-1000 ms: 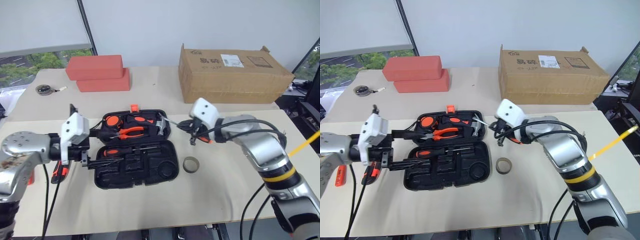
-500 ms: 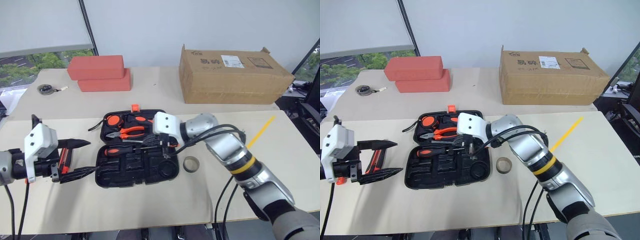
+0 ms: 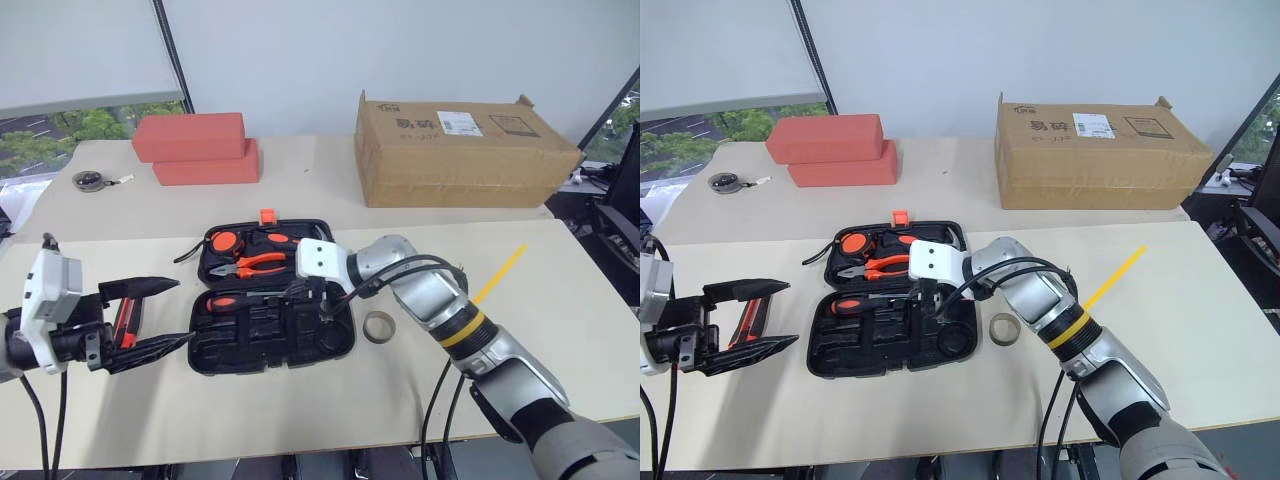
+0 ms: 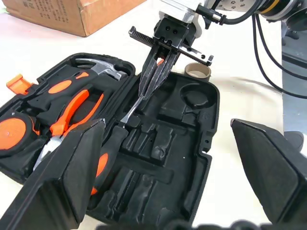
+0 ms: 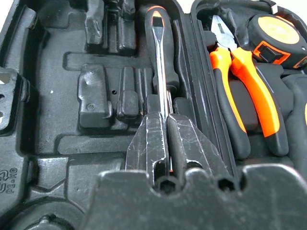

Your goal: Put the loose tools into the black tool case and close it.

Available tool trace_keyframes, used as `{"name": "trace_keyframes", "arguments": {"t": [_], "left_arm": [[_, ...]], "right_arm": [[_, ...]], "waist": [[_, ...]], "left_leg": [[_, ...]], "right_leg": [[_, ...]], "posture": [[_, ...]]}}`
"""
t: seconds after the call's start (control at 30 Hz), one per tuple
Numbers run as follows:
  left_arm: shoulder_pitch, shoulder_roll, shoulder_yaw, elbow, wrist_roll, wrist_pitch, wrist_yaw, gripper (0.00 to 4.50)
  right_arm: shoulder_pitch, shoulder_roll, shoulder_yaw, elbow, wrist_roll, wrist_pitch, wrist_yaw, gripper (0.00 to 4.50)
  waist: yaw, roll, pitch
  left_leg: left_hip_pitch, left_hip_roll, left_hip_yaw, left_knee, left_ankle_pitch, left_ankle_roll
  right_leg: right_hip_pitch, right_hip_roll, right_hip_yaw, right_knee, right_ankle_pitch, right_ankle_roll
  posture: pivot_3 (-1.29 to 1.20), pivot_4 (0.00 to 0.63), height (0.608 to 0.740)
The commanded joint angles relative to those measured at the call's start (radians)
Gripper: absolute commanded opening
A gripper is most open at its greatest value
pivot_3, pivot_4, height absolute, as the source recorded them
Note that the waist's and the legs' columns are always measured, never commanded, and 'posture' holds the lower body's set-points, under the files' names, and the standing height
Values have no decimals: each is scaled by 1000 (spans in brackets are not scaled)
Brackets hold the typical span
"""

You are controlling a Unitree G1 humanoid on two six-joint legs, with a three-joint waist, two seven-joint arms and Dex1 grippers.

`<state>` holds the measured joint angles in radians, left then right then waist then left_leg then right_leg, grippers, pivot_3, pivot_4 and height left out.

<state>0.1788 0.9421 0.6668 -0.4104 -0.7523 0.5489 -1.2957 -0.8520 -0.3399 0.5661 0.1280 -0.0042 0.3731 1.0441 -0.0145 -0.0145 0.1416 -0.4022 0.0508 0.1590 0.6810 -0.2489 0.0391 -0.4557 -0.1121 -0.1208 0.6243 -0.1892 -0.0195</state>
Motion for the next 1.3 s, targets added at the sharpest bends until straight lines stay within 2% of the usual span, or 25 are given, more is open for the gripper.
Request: {"name": "trace_keyframes", "arguments": {"t": [0.03,0.6,0.97,1.1,1.3], "left_arm": [[-4,32,31,33,10,-35,-25,4500],[-1,34,25,37,16,-48,-21,4500],[-3,25,8,28,19,-51,-1,4500],[-12,29,-3,41,26,-60,-5,4500],[-22,32,-14,54,30,-74,-7,4500]], "right_arm": [[7,19,2,-7,-10,-4,12,27],[9,116,23,-21,-32,-26,19,27],[-20,224,-36,30,-45,-85,-64,27],[-36,241,-56,21,-32,-49,-82,27],[-17,225,-20,31,-81,1,-88,27]], "waist": [[0,-1,0],[-16,-5,-3],[-25,-5,-3],[-21,-5,-3],[-21,-5,-3]], "left_leg": [[1,0,0,0,0,-1],[3,2,-1,-3,2,-4],[3,10,-2,-4,5,-10],[2,10,-2,-4,5,-10],[2,10,-1,-5,5,-9]], "right_leg": [[0,0,0,1,0,0],[-1,1,-1,5,-4,-7],[-2,7,-2,5,-5,-8],[-2,7,-2,5,-5,-9],[-2,7,-2,5,-5,-9]], "posture": [[0,150,712],[0,150,712],[0,150,712],[0,150,712],[0,150,712]]}}
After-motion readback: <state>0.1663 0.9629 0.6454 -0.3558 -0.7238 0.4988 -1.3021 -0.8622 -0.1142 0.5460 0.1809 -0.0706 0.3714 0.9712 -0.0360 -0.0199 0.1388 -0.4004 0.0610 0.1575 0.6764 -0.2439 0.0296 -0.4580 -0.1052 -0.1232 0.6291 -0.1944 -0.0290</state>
